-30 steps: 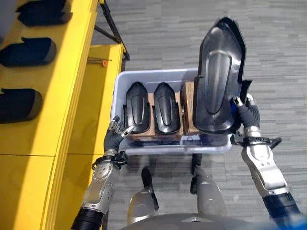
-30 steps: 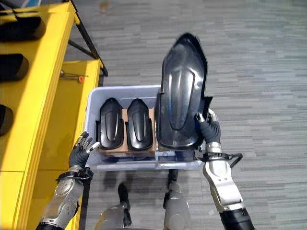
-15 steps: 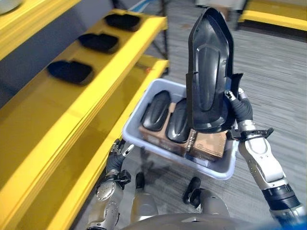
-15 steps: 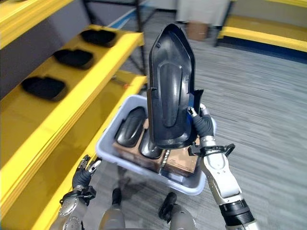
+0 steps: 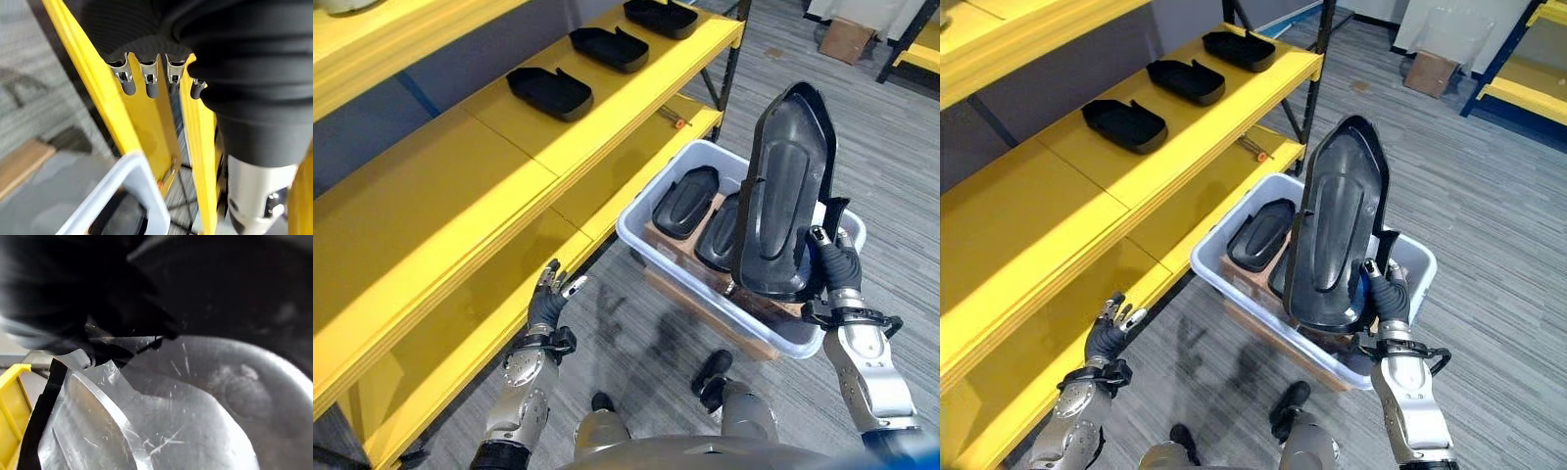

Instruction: Move parts from the plastic box to the shelf.

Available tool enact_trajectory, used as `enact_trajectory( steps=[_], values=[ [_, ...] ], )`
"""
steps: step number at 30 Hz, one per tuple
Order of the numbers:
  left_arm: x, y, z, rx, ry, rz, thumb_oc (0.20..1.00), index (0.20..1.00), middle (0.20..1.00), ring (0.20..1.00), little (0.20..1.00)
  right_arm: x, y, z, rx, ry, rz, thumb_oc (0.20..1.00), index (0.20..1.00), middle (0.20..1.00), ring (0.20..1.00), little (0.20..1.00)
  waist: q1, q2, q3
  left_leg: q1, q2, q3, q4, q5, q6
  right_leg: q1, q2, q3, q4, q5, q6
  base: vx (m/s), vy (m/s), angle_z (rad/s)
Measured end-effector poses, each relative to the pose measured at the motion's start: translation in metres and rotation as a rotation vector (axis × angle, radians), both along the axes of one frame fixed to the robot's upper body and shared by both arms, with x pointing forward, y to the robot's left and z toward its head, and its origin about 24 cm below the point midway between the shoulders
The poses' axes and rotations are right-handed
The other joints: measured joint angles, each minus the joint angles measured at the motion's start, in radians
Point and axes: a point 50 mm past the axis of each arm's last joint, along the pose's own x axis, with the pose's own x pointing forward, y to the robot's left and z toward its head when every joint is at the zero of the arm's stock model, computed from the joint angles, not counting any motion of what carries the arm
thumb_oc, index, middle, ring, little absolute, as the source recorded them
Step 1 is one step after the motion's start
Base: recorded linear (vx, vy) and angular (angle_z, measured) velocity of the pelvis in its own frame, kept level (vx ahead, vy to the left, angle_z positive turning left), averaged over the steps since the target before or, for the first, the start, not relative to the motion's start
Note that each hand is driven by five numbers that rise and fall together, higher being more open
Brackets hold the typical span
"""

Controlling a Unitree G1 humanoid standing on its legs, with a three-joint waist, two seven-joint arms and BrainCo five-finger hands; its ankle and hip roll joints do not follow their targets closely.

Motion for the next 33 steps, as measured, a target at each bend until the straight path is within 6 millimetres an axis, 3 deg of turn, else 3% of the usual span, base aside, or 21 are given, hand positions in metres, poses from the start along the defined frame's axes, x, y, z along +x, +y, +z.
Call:
enact_trajectory(
  steps=[4, 7, 12, 15, 16, 17, 18, 19, 20, 21, 23, 24, 25, 26, 27, 29, 30, 31, 32, 33],
  values=[
    [-0.011, 0.003, -0.009, -0.004, 0.044, 0.025, 1.000, 1.000, 1.000, 1.000, 1.000, 0.005, 0.002, 0.004, 0.000, -0.016, 0.008, 0.200, 0.200, 0.200, 0.200, 0.200, 0.045, -0.009, -0.007, -0.035, -0.015, -0.024, -0.002, 0.002, 0.018, 0.024, 0.006, -0.030, -0.096, 0.064, 0.033, 0.02, 0.165, 0.26],
    [-0.013, 0.003, -0.009, -0.005, 0.048, 0.028, 1.000, 1.000, 1.000, 1.000, 1.000, 0.005, 0.012, -0.001, 0.014, 0.001, 0.044, 0.200, 0.200, 0.200, 0.200, 0.200, 0.069, -0.056, -0.011, -0.073, -0.074, -0.071, 0.002, -0.002, 0.052, 0.063, -0.020, -0.074, -0.188, 0.159, 0.041, 0.06, 0.285, 0.57],
    [-0.006, 0.007, -0.003, 0.002, 0.020, 0.038, 1.000, 1.000, 1.000, 1.000, 1.000, 0.004, 0.017, -0.005, 0.040, 0.004, 0.038, 0.200, 0.200, 0.200, 0.200, 0.200, 0.053, -0.084, -0.017, -0.144, -0.135, -0.153, 0.095, -0.057, 0.106, 0.104, -0.087, -0.063, -0.202, 0.243, 0.063, 0.09, 0.230, 0.56],
    [-0.003, 0.011, 0.001, 0.031, 0.008, 0.030, 1.000, 1.000, 1.000, 1.000, 1.000, 0.003, 0.019, -0.007, 0.045, 0.012, 0.044, 0.200, 0.200, 0.200, 0.200, 0.200, 0.045, -0.093, -0.024, -0.159, -0.155, -0.181, 0.119, -0.092, 0.135, 0.109, -0.121, 0.016, -0.187, 0.316, 0.067, 0.16, 0.181, 0.39],
    [-0.003, 0.013, 0.001, 0.043, 0.011, 0.029, 1.000, 1.000, 1.000, 1.000, 1.000, 0.001, 0.018, -0.009, 0.045, 0.019, 0.039, 0.200, 0.200, 0.200, 0.200, 0.200, 0.026, -0.100, -0.024, -0.162, -0.172, -0.207, 0.121, -0.092, 0.144, 0.109, -0.140, 0.079, -0.160, 0.330, 0.068, 0.15, 0.134, 0.86],
    [0.001, 0.015, 0.005, 0.060, 0.000, 0.024, 1.000, 1.000, 1.000, 1.000, 1.000, -0.001, 0.018, -0.011, 0.046, 0.030, 0.036, 0.200, 0.200, 0.200, 0.200, 0.200, 0.004, -0.105, -0.025, -0.160, -0.189, -0.248, 0.118, -0.088, 0.163, 0.092, -0.147, 0.204, -0.107, 0.329, 0.070, 0.08, 0.116, 0.93],
    [0.002, 0.017, 0.007, 0.077, -0.002, 0.018, 1.000, 1.000, 1.000, 1.000, 1.000, -0.003, 0.018, -0.014, 0.052, 0.041, 0.036, 0.200, 0.200, 0.200, 0.200, 0.200, 0.000, -0.104, -0.027, -0.159, -0.189, -0.265, 0.111, -0.078, 0.176, 0.062, -0.135, 0.302, -0.064, 0.296, 0.094, 0.07, 0.132, 0.60],
    [0.003, 0.019, 0.008, 0.090, -0.004, 0.014, 1.000, 1.000, 1.000, 1.000, 1.000, -0.005, 0.020, -0.016, 0.057, 0.049, 0.048, 0.200, 0.200, 0.200, 0.200, 0.200, 0.010, -0.105, -0.028, -0.154, -0.187, -0.281, 0.085, -0.062, 0.189, 0.027, -0.096, 0.373, -0.021, 0.218, 0.132, 0.07, 0.148, 0.51],
    [0.005, 0.023, 0.009, 0.121, -0.003, 0.015, 1.000, 1.000, 1.000, 1.000, 1.000, -0.008, 0.019, -0.019, 0.056, 0.063, 0.050, 0.200, 0.200, 0.200, 0.200, 0.200, -0.007, -0.099, -0.023, -0.143, -0.182, -0.320, 0.027, -0.027, 0.200, -0.019, 0.005, 0.464, 0.059, 0.104, 0.113, 0.13, 0.134, 0.50],
    [0.004, 0.022, 0.006, 0.134, 0.017, 0.004, 1.000, 1.000, 1.000, 1.000, 1.000, -0.009, 0.019, -0.019, 0.056, 0.062, 0.058, 0.200, 0.200, 0.200, 0.200, 0.200, -0.037, -0.078, -0.005, -0.101, -0.176, -0.339, -0.039, -0.013, 0.213, -0.118, 0.175, 0.586, 0.136, 0.000, 0.090, 0.34, -0.001, 0.57],
    [0.002, 0.013, -0.001, 0.118, 0.036, -0.021, 1.000, 1.000, 1.000, 1.000, 1.000, -0.013, 0.018, -0.021, 0.059, 0.071, 0.053, 0.200, 0.200, 0.200, 0.200, 0.200, -0.060, -0.045, 0.011, -0.068, -0.178, -0.359, -0.051, -0.026, 0.205, -0.210, 0.239, 0.606, 0.098, -0.002, 0.093, 0.30, -0.075, 0.20],
    [0.005, 0.007, -0.001, 0.099, 0.025, -0.032, 1.000, 1.000, 1.000, 1.000, 1.000, -0.014, 0.016, -0.019, 0.056, 0.065, 0.050, 0.200, 0.200, 0.200, 0.200, 0.200, -0.076, -0.025, 0.032, -0.080, -0.161, -0.367, -0.028, -0.047, 0.198, -0.231, 0.272, 0.655, -0.065, 0.015, 0.123, 0.21, -0.121, 0.56],
    [0.007, 0.003, -0.002, 0.094, 0.026, -0.055, 1.000, 1.000, 1.000, 1.000, 1.000, -0.018, 0.015, -0.022, 0.056, 0.079, 0.041, 0.200, 0.200, 0.200, 0.200, 0.200, -0.106, -0.016, 0.046, -0.067, -0.175, -0.395, -0.050, -0.035, 0.186, -0.243, 0.243, 0.690, -0.261, 0.035, 0.147, 0.28, -0.187, 0.76],
    [0.007, 0.002, -0.002, 0.086, 0.023, -0.055, 1.000, 1.000, 1.000, 1.000, 1.000, -0.019, 0.015, -0.024, 0.052, 0.095, 0.042, 0.200, 0.200, 0.200, 0.200, 0.200, -0.106, -0.031, 0.047, -0.029, -0.200, -0.407, -0.079, -0.022, 0.163, -0.273, 0.198, 0.654, -0.272, 0.059, 0.140, 0.29, -0.202, 0.90],
    [0.003, 0.000, -0.005, 0.080, 0.033, -0.050, 1.000, 1.000, 1.000, 1.000, 1.000, -0.019, 0.014, -0.025, 0.049, 0.100, 0.041, 0.200, 0.200, 0.200, 0.200, 0.200, -0.106, -0.036, 0.046, 0.001, -0.207, -0.427, -0.081, -0.043, 0.147, -0.247, 0.167, 0.633, -0.310, 0.076, 0.151, 0.20, -0.167, 0.72],
    [-0.003, -0.002, -0.008, 0.078, 0.044, -0.052, 1.000, 1.000, 1.000, 1.000, 1.000, -0.024, 0.010, -0.028, 0.047, 0.116, 0.031, 0.200, 0.200, 0.200, 0.200, 0.200, -0.112, -0.043, 0.038, 0.051, -0.203, -0.488, -0.090, -0.067, 0.130, -0.152, 0.140, 0.620, -0.302, 0.095, 0.149, 0.19, -0.186, 1.05],
    [-0.009, 0.000, -0.008, 0.076, 0.045, -0.044, 1.000, 1.000, 1.000, 1.000, 1.000, -0.027, 0.005, -0.030, 0.039, 0.130, 0.022, 0.200, 0.200, 0.200, 0.200, 0.200, -0.094, -0.068, 0.016, 0.090, -0.195, -0.522, -0.097, -0.092, 0.092, -0.083, 0.138, 0.619, -0.303, 0.171, 0.134, 0.22, -0.278, 0.94],
    [-0.011, -0.002, -0.010, 0.064, 0.051, -0.036, 1.000, 1.000, 1.000, 1.000, 1.000, -0.025, 0.001, -0.028, 0.027, 0.124, 0.016, 0.200, 0.200, 0.200, 0.200, 0.200, -0.087, -0.054, 0.012, 0.090, -0.171, -0.517, -0.084, -0.107, 0.071, -0.081, 0.157, 0.600, -0.288, 0.203, 0.120, 0.16, -0.213, 0.73],
    [-0.014, -0.003, -0.012, 0.055, 0.058, -0.033, 1.000, 1.000, 1.000, 1.000, 1.000, -0.021, -0.001, -0.025, 0.016, 0.111, 0.013, 0.200, 0.200, 0.200, 0.200, 0.200, -0.084, -0.036, 0.006, 0.084, -0.146, -0.497, -0.072, -0.113, 0.060, -0.080, 0.180, 0.581, -0.274, 0.225, 0.059, 0.14, -0.213, 0.39],
    [-0.018, -0.007, -0.014, 0.030, 0.064, -0.027, 1.000, 1.000, 1.000, 1.000, 1.000, -0.014, -0.004, -0.018, -0.002, 0.084, 0.015, 0.200, 0.200, 0.200, 0.200, 0.200, -0.084, -0.009, 0.003, 0.088, -0.106, -0.473, -0.070, -0.108, 0.053, -0.073, 0.214, 0.555, -0.271, 0.218, 0.034, 0.09, -0.160, 0.29]
  ],
)
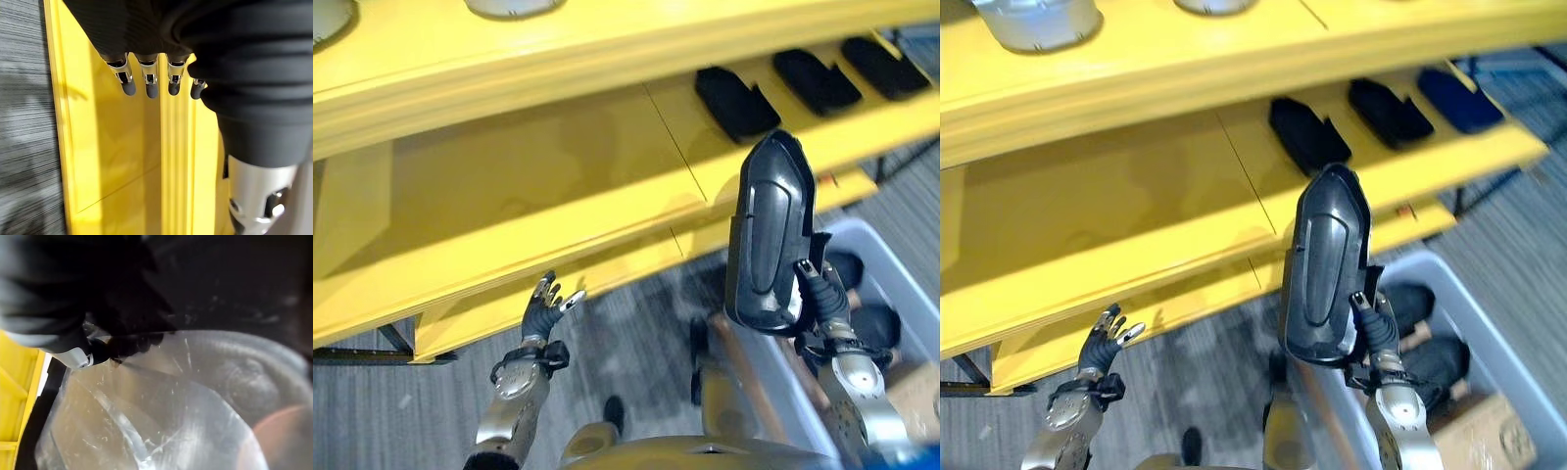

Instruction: Move parts from the plastic box to the shelf.

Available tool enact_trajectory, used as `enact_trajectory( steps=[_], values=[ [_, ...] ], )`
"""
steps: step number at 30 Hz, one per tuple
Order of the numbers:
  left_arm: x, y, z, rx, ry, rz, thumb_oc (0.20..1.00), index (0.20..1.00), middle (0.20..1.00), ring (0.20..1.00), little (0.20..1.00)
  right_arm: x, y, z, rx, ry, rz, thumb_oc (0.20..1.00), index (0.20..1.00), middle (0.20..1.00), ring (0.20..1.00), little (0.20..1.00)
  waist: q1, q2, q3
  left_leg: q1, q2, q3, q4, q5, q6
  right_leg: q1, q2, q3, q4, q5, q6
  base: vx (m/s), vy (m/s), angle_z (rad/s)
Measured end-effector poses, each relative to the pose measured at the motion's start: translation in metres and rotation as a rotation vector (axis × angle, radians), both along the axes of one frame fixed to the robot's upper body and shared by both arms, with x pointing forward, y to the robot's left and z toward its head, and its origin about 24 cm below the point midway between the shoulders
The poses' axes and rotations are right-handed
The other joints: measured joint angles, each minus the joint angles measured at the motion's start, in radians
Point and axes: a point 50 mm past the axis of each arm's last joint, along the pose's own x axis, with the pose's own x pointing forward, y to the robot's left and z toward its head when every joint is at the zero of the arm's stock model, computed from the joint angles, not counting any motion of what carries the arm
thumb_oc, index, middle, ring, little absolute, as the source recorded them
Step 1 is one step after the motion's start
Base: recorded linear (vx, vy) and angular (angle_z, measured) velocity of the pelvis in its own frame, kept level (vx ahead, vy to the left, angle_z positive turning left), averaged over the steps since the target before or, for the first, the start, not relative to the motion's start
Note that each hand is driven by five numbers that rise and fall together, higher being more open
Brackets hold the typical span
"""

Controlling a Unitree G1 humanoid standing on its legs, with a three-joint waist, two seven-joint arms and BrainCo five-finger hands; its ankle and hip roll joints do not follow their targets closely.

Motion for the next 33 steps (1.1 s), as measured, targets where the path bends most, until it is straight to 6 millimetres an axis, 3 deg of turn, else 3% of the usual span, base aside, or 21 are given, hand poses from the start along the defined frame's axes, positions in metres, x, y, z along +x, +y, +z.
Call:
enact_trajectory(
  steps=[2, 4, 9, 13, 16, 17, 18, 19, 21, 23, 25, 26, 27, 28, 29, 30, 31, 33],
  values=[
    [0.000, -0.007, 0.001, -0.028, -0.013, -0.009, 1.000, 1.000, 1.000, 1.000, 1.000, 0.008, -0.004, 0.011, -0.015, -0.047, 0.000, 0.200, 0.200, 0.200, 0.200, 0.200, 0.008, 0.005, 0.000, 0.000, 0.036, 0.056, 0.011, 0.041, -0.031, 0.017, 0.032, -0.027, -0.002, -0.018, -0.031, 0.10, -0.200, 0.12],
    [0.004, -0.009, 0.005, -0.035, -0.034, -0.014, 1.000, 1.000, 1.000, 1.000, 1.000, 0.009, -0.006, 0.013, -0.021, -0.053, -0.003, 0.200, 0.200, 0.200, 0.200, 0.200, 0.008, 0.007, 0.000, 0.017, 0.061, 0.059, 0.016, 0.066, -0.056, 0.054, 0.052, -0.048, -0.010, -0.036, -0.050, 0.08, -0.180, 0.15],
    [0.005, -0.008, 0.008, -0.034, -0.049, -0.012, 1.000, 1.000, 1.000, 1.000, 1.000, 0.007, -0.009, 0.012, -0.022, -0.042, 0.000, 0.200, 0.200, 0.200, 0.200, 0.200, -0.002, 0.039, -0.019, 0.023, 0.109, 0.050, 0.004, 0.078, -0.061, 0.082, 0.086, -0.090, -0.012, -0.077, -0.042, 0.05, -0.141, 0.24],
    [0.003, -0.008, 0.006, -0.045, -0.043, 0.002, 1.000, 1.000, 1.000, 1.000, 1.000, 0.009, -0.008, 0.015, -0.028, -0.049, 0.009, 0.200, 0.200, 0.200, 0.200, 0.200, 0.033, 0.049, -0.020, -0.003, 0.120, 0.045, 0.012, 0.082, -0.060, 0.077, 0.086, -0.113, -0.006, -0.084, -0.042, -0.03, -0.135, 0.21],
    [0.007, -0.013, 0.008, -0.087, -0.060, 0.013, 1.000, 1.000, 1.000, 1.000, 1.000, 0.009, -0.009, 0.017, -0.037, -0.056, 0.010, 0.200, 0.200, 0.200, 0.200, 0.200, 0.045, 0.032, -0.015, -0.091, 0.095, -0.013, 0.114, 0.081, -0.060, 0.067, 0.055, -0.142, -0.009, -0.093, -0.034, -0.07, -0.024, 0.63],
    [0.001, -0.014, 0.003, -0.095, -0.034, 0.016, 1.000, 1.000, 1.000, 1.000, 1.000, 0.014, -0.008, 0.022, -0.058, -0.067, 0.033, 0.200, 0.200, 0.200, 0.200, 0.200, 0.097, 0.038, -0.009, -0.125, 0.095, -0.018, 0.148, 0.088, -0.057, 0.072, 0.044, -0.155, 0.001, -0.093, -0.038, -0.03, 0.109, 0.65],
    [0.005, -0.016, 0.004, -0.091, -0.042, 0.003, 1.000, 1.000, 1.000, 1.000, 1.000, 0.018, -0.007, 0.026, -0.059, -0.086, 0.032, 0.200, 0.200, 0.200, 0.200, 0.200, 0.090, 0.010, 0.006, -0.169, 0.085, -0.034, 0.186, 0.102, -0.068, 0.075, 0.014, -0.167, -0.012, -0.096, -0.043, 0.03, 0.148, 1.02],
    [0.007, -0.016, 0.005, -0.088, -0.046, -0.009, 1.000, 1.000, 1.000, 1.000, 1.000, 0.020, -0.006, 0.029, -0.058, -0.101, 0.032, 0.200, 0.200, 0.200, 0.200, 0.200, 0.080, 0.000, 0.012, -0.203, 0.095, -0.005, 0.188, 0.105, -0.064, 0.085, -0.007, -0.200, -0.025, -0.094, -0.042, 0.04, 0.171, 1.31],
    [0.013, -0.019, 0.009, -0.078, -0.060, -0.050, 1.000, 1.000, 1.000, 1.000, 1.000, 0.025, -0.003, 0.033, -0.048, -0.125, 0.025, 0.200, 0.200, 0.200, 0.200, 0.200, 0.076, -0.008, 0.018, -0.229, 0.200, 0.154, 0.075, 0.124, -0.081, 0.086, -0.021, -0.241, -0.023, -0.098, -0.028, 0.07, 0.234, 1.04],
    [0.013, -0.018, 0.009, -0.075, -0.056, -0.047, 1.000, 1.000, 1.000, 1.000, 1.000, 0.032, 0.005, 0.039, -0.034, -0.154, 0.042, 0.200, 0.200, 0.200, 0.200, 0.200, 0.079, -0.002, 0.014, -0.197, 0.228, 0.160, 0.027, 0.124, -0.082, 0.083, -0.024, -0.236, -0.013, -0.083, -0.006, 0.10, 0.254, 0.04],
    [0.016, -0.019, 0.010, -0.079, -0.063, -0.054, 1.000, 1.000, 1.000, 1.000, 1.000, 0.038, 0.010, 0.045, -0.027, -0.183, 0.055, 0.200, 0.200, 0.200, 0.200, 0.200, 0.078, 0.009, 0.014, -0.132, 0.141, 0.146, 0.028, 0.109, -0.060, 0.070, -0.038, -0.191, -0.032, -0.090, 0.023, 0.07, 0.141, -0.55],
    [0.015, -0.022, 0.010, -0.094, -0.066, -0.055, 1.000, 1.000, 1.000, 1.000, 1.000, 0.038, 0.006, 0.048, -0.048, -0.191, 0.051, 0.200, 0.200, 0.200, 0.200, 0.200, 0.083, 0.069, 0.016, -0.113, 0.158, 0.137, -0.004, 0.110, -0.040, 0.056, -0.019, -0.212, 0.001, -0.113, 0.045, 0.11, 0.186, -0.61],
    [0.020, -0.018, 0.016, -0.073, -0.090, -0.061, 1.000, 1.000, 1.000, 1.000, 1.000, 0.036, 0.006, 0.043, -0.045, -0.173, 0.048, 0.200, 0.200, 0.200, 0.200, 0.200, 0.088, 0.059, 0.029, -0.117, 0.149, 0.161, 0.007, 0.122, -0.065, -0.006, -0.064, -0.194, 0.196, -0.159, 0.017, 0.14, 0.238, -0.18],
    [0.020, -0.012, 0.020, -0.044, -0.097, -0.072, 1.000, 1.000, 1.000, 1.000, 1.000, 0.031, 0.005, 0.036, -0.045, -0.140, 0.041, 0.200, 0.200, 0.200, 0.200, 0.200, 0.078, 0.038, 0.019, -0.122, 0.127, 0.156, 0.021, 0.118, -0.060, -0.007, -0.107, -0.182, 0.335, -0.220, 0.032, 0.12, 0.212, 0.15],
    [0.019, -0.003, 0.025, 0.006, -0.105, -0.095, 1.000, 1.000, 1.000, 1.000, 1.000, 0.029, 0.009, 0.028, -0.026, -0.110, 0.043, 0.200, 0.200, 0.200, 0.200, 0.200, 0.083, -0.027, -0.008, -0.125, 0.076, 0.159, 0.055, 0.098, -0.048, 0.061, -0.160, -0.169, 0.278, -0.265, 0.047, 0.07, 0.149, 0.15],
    [0.020, 0.000, 0.021, 0.015, -0.088, -0.096, 1.000, 1.000, 1.000, 1.000, 1.000, 0.035, 0.012, 0.030, -0.034, -0.115, 0.059, 0.200, 0.200, 0.200, 0.200, 0.200, 0.097, -0.014, -0.001, -0.125, 0.085, 0.159, 0.078, 0.084, -0.041, 0.092, -0.144, -0.161, 0.218, -0.240, 0.049, 0.06, 0.121, -0.11],
    [0.018, 0.004, 0.021, 0.030, -0.080, -0.097, 1.000, 1.000, 1.000, 1.000, 1.000, 0.041, 0.018, 0.034, -0.034, -0.130, 0.085, 0.200, 0.200, 0.200, 0.200, 0.200, 0.103, -0.017, -0.006, -0.124, 0.074, 0.164, 0.077, 0.079, -0.048, 0.120, -0.146, -0.160, 0.153, -0.185, 0.058, 0.04, 0.088, -0.22],
    [0.020, 0.004, 0.023, 0.033, -0.087, -0.103, 1.000, 1.000, 1.000, 1.000, 1.000, 0.050, 0.029, 0.042, -0.033, -0.161, 0.128, 0.200, 0.200, 0.200, 0.200, 0.200, 0.109, -0.037, -0.015, -0.148, 0.050, 0.171, 0.088, 0.083, -0.045, 0.130, -0.160, -0.160, 0.094, -0.136, 0.076, 0.06, 0.060, 0.04]
  ],
)
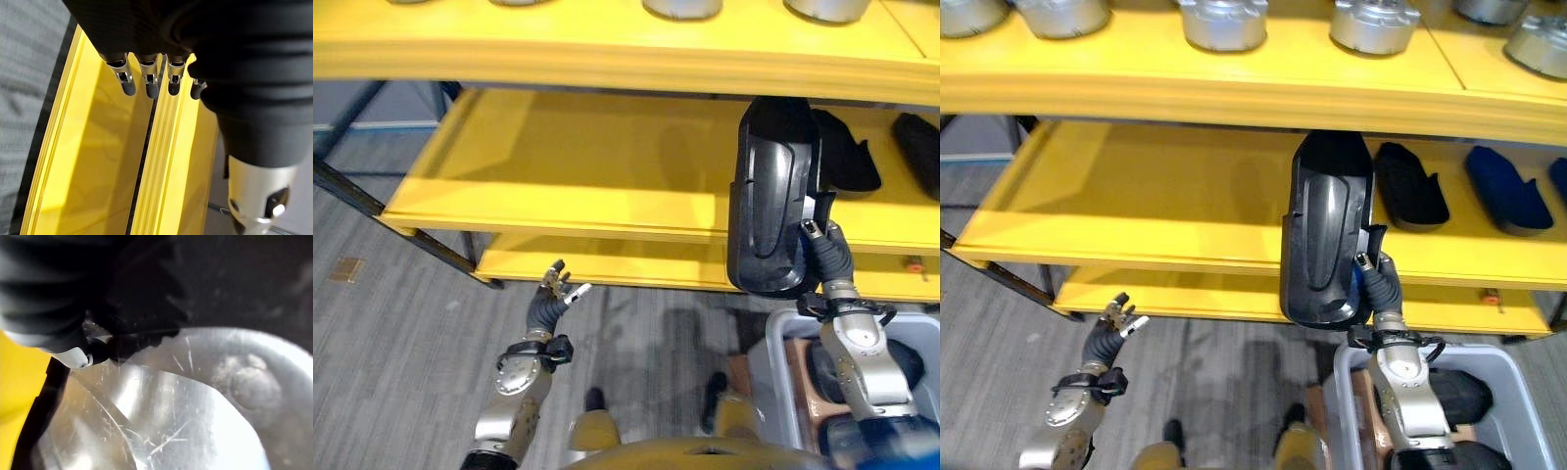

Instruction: Move parts from the plastic box to the shelf.

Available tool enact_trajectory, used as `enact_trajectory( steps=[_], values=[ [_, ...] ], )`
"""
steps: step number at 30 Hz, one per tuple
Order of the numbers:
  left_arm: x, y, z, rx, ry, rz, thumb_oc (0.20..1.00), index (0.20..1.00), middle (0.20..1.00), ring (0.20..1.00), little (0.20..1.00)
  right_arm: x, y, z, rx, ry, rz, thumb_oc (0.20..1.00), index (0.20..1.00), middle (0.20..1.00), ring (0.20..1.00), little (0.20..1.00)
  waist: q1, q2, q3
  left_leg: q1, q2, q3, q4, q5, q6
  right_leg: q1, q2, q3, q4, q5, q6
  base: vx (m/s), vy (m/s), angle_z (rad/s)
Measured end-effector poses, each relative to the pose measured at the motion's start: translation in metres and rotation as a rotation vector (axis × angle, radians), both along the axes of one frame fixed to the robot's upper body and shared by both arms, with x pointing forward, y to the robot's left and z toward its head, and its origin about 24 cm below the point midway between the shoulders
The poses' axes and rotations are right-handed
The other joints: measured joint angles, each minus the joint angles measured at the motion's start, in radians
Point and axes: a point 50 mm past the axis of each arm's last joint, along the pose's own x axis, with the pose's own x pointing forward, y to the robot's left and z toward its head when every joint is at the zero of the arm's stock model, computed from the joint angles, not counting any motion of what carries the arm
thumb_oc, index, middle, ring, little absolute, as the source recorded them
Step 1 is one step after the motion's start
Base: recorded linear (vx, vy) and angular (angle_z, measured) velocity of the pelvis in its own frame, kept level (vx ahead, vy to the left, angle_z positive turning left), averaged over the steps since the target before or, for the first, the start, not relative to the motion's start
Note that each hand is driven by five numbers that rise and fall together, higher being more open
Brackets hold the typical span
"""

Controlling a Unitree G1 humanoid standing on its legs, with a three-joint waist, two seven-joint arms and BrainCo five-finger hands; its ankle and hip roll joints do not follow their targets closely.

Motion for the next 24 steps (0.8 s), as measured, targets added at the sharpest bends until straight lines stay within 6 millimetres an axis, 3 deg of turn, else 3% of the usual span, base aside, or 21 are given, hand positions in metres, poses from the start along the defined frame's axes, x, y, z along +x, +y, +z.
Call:
enact_trajectory(
  steps=[3, 8, 14, 17, 20, 24],
  values=[
    [0.005, -0.003, 0.005, 0.020, -0.012, -0.043, 1.000, 1.000, 1.000, 1.000, 1.000, 0.025, 0.014, 0.021, -0.053, -0.048, 0.082, 0.200, 0.200, 0.200, 0.200, 0.200, 0.032, -0.032, -0.011, -0.037, -0.025, -0.009, 0.030, -0.008, 0.013, 0.016, -0.010, -0.010, -0.091, 0.062, 0.010, 0.03, 0.014, 0.10],
    [0.004, -0.004, 0.005, 0.026, -0.006, -0.059, 1.000, 1.000, 1.000, 1.000, 1.000, 0.050, 0.011, 0.049, -0.102, -0.103, 0.080, 0.200, 0.200, 0.200, 0.200, 0.200, 0.056, -0.028, -0.006, -0.061, -0.026, -0.017, 0.038, -0.008, 0.013, 0.027, -0.006, -0.028, -0.133, 0.084, 0.014, -0.05, -0.012, 0.07],
    [0.010, -0.011, 0.013, 0.017, -0.033, -0.109, 1.000, 1.000, 1.000, 1.000, 1.000, 0.081, -0.019, 0.111, -0.226, -0.204, -0.055, 0.200, 0.200, 0.200, 0.200, 0.200, 0.063, -0.005, 0.069, -0.140, -0.023, -0.026, 0.084, -0.006, 0.015, -0.029, -0.005, -0.030, -0.128, 0.105, 0.005, -0.09, 0.003, 0.02],
    [0.016, -0.013, 0.019, -0.001, -0.058, -0.122, 1.000, 1.000, 1.000, 1.000, 1.000, 0.097, -0.033, 0.161, -0.233, -0.285, -0.156, 0.200, 0.200, 0.200, 0.200, 0.200, 0.057, 0.027, 0.150, -0.210, -0.018, -0.025, 0.128, -0.008, 0.019, -0.090, -0.009, -0.024, -0.108, 0.119, -0.005, -0.09, 0.007, -0.04],
    [0.019, -0.014, 0.022, 0.012, -0.068, -0.139, 1.000, 1.000, 1.000, 1.000, 1.000, 0.108, -0.033, 0.178, -0.215, -0.290, -0.179, 0.200, 0.200, 0.200, 0.200, 0.200, 0.056, 0.059, 0.209, -0.229, -0.014, -0.024, 0.145, -0.008, 0.019, -0.115, -0.012, -0.021, -0.089, 0.119, -0.008, -0.07, 0.004, -0.04],
    [0.024, -0.016, 0.026, -0.008, -0.089, -0.145, 1.000, 1.000, 1.000, 1.000, 1.000, 0.114, -0.035, 0.196, -0.192, -0.310, -0.221, 0.200, 0.200, 0.200, 0.200, 0.200, 0.065, 0.083, 0.242, -0.296, -0.010, -0.017, 0.173, -0.008, 0.020, -0.204, -0.013, 0.004, -0.040, 0.112, -0.018, -0.06, 0.004, -0.10]
  ],
)
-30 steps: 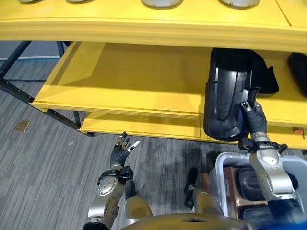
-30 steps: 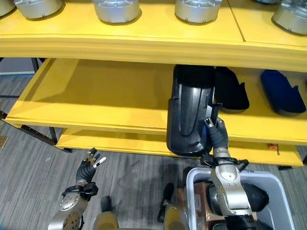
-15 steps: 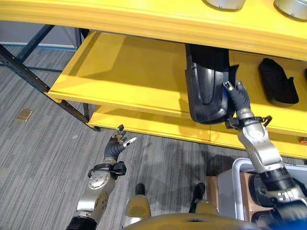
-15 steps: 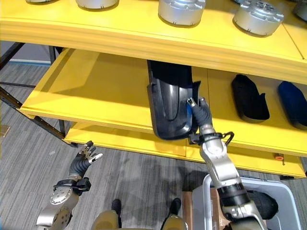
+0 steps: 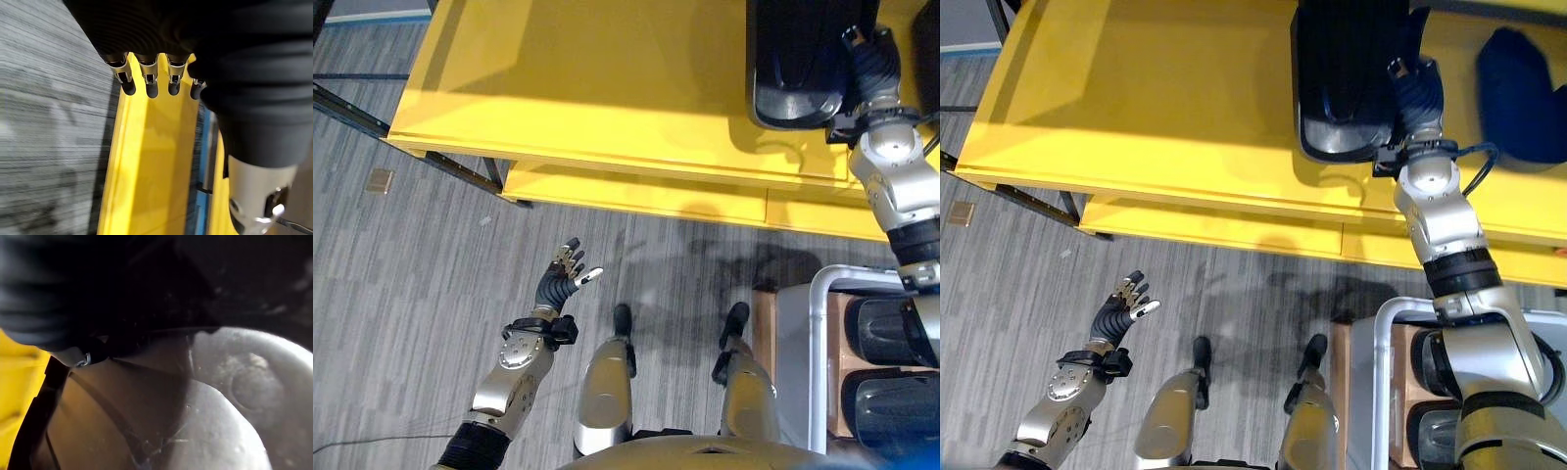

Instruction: Move parts from the plastic box to the shelf.

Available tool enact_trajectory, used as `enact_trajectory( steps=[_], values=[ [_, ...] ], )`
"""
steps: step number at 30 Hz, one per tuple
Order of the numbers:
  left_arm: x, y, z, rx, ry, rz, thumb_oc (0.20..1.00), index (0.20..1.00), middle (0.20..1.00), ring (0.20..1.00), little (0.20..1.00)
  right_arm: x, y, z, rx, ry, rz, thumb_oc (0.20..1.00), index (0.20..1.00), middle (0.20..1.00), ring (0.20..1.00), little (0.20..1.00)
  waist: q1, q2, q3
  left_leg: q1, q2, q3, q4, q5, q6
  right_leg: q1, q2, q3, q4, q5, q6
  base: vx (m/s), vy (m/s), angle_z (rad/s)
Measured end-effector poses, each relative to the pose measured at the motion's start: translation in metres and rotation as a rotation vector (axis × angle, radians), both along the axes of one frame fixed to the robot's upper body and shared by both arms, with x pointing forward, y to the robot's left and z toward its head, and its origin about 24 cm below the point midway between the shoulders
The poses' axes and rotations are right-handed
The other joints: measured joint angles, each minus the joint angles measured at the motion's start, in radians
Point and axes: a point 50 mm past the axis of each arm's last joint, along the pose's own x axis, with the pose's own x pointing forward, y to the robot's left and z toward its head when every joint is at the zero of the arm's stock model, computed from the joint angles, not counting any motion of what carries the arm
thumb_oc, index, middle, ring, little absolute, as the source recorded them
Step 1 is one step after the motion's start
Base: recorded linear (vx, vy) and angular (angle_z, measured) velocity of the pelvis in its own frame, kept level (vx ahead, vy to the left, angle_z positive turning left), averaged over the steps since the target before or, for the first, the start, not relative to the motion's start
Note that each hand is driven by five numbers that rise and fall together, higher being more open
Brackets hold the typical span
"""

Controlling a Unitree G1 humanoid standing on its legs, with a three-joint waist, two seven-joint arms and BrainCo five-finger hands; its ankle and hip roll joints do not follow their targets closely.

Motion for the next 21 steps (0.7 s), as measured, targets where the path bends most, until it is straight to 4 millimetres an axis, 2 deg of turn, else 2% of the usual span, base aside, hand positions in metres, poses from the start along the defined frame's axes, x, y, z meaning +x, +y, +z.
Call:
enact_trajectory(
  steps=[4, 6, 11, 15, 17, 21],
  values=[
    [0.008, -0.006, 0.006, -0.019, -0.030, -0.016, 1.000, 1.000, 1.000, 1.000, 1.000, 0.004, -0.006, 0.011, 0.039, -0.009, -0.040, 0.200, 0.200, 0.200, 0.200, 0.200, 0.008, 0.012, 0.059, -0.043, 0.003, 0.009, 0.038, -0.004, 0.004, -0.070, -0.009, 0.021, 0.065, -0.012, -0.015, -0.04, -0.013, -0.09],
    [0.012, -0.011, 0.010, -0.020, -0.049, -0.028, 1.000, 1.000, 1.000, 1.000, 1.000, 0.008, -0.010, 0.013, 0.047, 0.008, -0.073, 0.200, 0.200, 0.200, 0.200, 0.200, 0.004, 0.013, 0.068, -0.079, 0.004, 0.007, 0.061, -0.006, 0.006, -0.114, -0.019, 0.026, 0.106, -0.027, -0.015, -0.01, -0.008, -0.03],
    [0.016, -0.018, 0.014, -0.023, -0.067, -0.055, 1.000, 1.000, 1.000, 1.000, 1.000, 0.015, -0.028, 0.012, 0.133, 0.059, -0.157, 0.200, 0.200, 0.200, 0.200, 0.200, 0.011, 0.013, 0.073, -0.122, 0.012, -0.003, 0.091, -0.007, 0.008, -0.152, -0.018, 0.026, 0.139, -0.035, -0.023, 0.00, -0.018, 0.03],
    [0.016, -0.022, 0.013, -0.027, -0.064, -0.066, 1.000, 1.000, 1.000, 1.000, 1.000, 0.019, -0.034, 0.022, 0.188, 0.071, -0.198, 0.200, 0.200, 0.200, 0.200, 0.200, 0.012, 0.013, 0.073, -0.132, 0.015, -0.012, 0.092, -0.003, 0.006, -0.152, -0.016, 0.019, 0.139, -0.036, -0.024, 0.03, -0.012, 0.04],
    [0.018, -0.024, 0.015, -0.031, -0.074, -0.069, 1.000, 1.000, 1.000, 1.000, 1.000, 0.020, -0.042, 0.031, 0.224, 0.079, -0.251, 0.200, 0.200, 0.200, 0.200, 0.200, 0.020, 0.013, 0.073, -0.139, 0.014, -0.028, 0.086, 0.006, 0.004, -0.151, -0.017, 0.002, 0.137, -0.038, -0.025, 0.02, -0.011, 0.16],
    [0.021, -0.026, 0.018, -0.050, -0.085, -0.063, 1.000, 1.000, 1.000, 1.000, 1.000, 0.019, -0.042, 0.045, 0.205, 0.074, -0.267, 0.200, 0.200, 0.200, 0.200, 0.200, 0.041, 0.013, 0.071, -0.146, 0.010, -0.046, 0.081, 0.012, -0.001, -0.149, -0.018, -0.009, 0.139, -0.038, -0.026, 0.06, -0.013, 0.11]
  ],
)
